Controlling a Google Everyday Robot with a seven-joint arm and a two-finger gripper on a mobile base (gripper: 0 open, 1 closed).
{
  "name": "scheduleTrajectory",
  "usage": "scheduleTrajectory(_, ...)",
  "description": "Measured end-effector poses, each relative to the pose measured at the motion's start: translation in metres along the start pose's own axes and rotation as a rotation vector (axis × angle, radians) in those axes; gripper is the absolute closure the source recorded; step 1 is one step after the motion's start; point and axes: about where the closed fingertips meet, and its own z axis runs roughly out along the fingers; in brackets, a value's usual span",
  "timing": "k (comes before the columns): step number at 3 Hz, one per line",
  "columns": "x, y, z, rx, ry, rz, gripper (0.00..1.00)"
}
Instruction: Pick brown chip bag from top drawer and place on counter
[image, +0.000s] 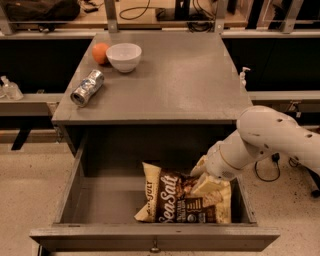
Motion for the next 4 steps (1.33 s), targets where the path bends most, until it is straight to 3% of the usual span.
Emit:
scheduleTrajectory(1, -0.029, -0.005, -0.055, 0.068, -0.127, -0.042, 0.88)
scheduleTrajectory(2, -0.052, -0.009, -0.117, 0.139, -0.202, -0.071, 1.0)
scheduleTrajectory(3, -0.074, -0.013, -0.173, 0.2, -0.234, -0.108, 1.0)
scheduleTrajectory(4, -0.105, -0.026, -0.237, 0.262, -0.22, -0.179, 1.0)
